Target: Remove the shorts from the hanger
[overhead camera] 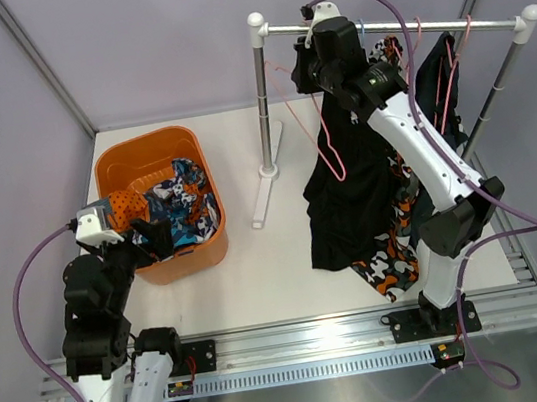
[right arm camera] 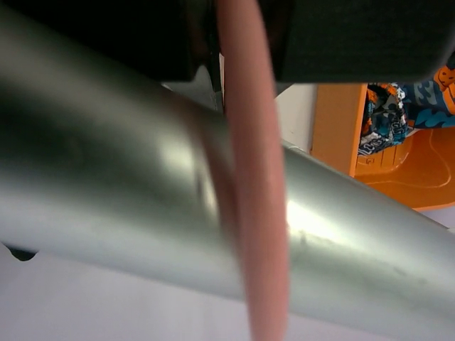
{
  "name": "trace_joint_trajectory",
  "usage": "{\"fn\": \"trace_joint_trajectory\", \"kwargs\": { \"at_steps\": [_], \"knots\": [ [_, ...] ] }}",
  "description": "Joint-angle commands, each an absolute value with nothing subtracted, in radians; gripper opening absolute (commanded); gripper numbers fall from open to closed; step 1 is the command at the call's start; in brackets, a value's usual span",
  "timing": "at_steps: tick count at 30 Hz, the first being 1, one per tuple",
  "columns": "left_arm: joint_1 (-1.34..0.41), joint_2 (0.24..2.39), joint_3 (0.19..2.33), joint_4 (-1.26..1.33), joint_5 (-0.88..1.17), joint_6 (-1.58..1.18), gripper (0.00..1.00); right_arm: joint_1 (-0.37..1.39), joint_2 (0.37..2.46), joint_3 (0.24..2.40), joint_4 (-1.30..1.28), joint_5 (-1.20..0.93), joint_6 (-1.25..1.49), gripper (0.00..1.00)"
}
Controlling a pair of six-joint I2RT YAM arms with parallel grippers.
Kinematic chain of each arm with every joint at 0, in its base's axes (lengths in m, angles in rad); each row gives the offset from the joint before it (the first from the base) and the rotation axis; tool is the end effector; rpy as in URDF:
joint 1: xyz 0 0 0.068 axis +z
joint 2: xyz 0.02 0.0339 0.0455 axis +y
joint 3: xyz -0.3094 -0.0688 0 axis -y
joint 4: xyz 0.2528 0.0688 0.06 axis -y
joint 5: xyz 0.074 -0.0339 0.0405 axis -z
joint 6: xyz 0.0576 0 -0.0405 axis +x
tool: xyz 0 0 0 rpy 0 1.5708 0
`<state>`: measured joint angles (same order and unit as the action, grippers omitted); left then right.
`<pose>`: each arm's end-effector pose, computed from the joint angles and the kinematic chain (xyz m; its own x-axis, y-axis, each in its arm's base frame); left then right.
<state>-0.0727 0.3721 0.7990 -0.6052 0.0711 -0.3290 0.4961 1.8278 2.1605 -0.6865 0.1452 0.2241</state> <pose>0.0659 -0.0089 0.3620 -0.2133 -0.3076 -0.9273 0.0774 0.9408 -0.3299 0.3917 0.2025 0.5066 -0.3752 0.0469 -0.9257 -0.2751 0.9481 0.1596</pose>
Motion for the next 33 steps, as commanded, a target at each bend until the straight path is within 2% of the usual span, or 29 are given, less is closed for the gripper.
{"fn": "trace_joint_trajectory", "kwargs": {
  "at_steps": [1,7,8,11,15,21,26,33],
  "knots": [
    [-0.080,0.356,0.788,-0.598,0.060,-0.310,0.99,0.503,1.776,2.099,-0.684,0.147,0.245,0.11],
    [-0.084,0.342,0.779,-0.600,0.045,-0.308,0.99,0.503,1.697,2.075,-0.675,0.112,0.261,0.33],
    [-0.084,0.341,0.779,-0.600,0.046,-0.308,0.99,0.503,1.686,2.080,-0.680,0.106,0.262,0.41],
    [-0.084,0.347,0.779,-0.600,0.046,-0.308,0.99,0.503,1.652,2.118,-0.719,0.094,0.281,0.50],
    [-0.086,0.354,0.778,-0.598,0.046,-0.308,0.99,0.503,1.594,2.134,-0.752,0.066,0.287,0.56],
    [-0.086,0.360,0.776,-0.598,0.054,-0.307,0.99,0.502,1.444,2.048,-0.746,0.072,0.304,0.61],
    [-0.100,0.365,0.775,-0.597,0.055,-0.307,0.99,0.503,1.295,1.956,-0.729,0.267,0.281,0.64],
    [-0.103,0.379,0.773,-0.597,0.058,-0.307,0.99,0.502,1.276,1.868,-0.721,0.422,0.226,0.67]
  ]
}}
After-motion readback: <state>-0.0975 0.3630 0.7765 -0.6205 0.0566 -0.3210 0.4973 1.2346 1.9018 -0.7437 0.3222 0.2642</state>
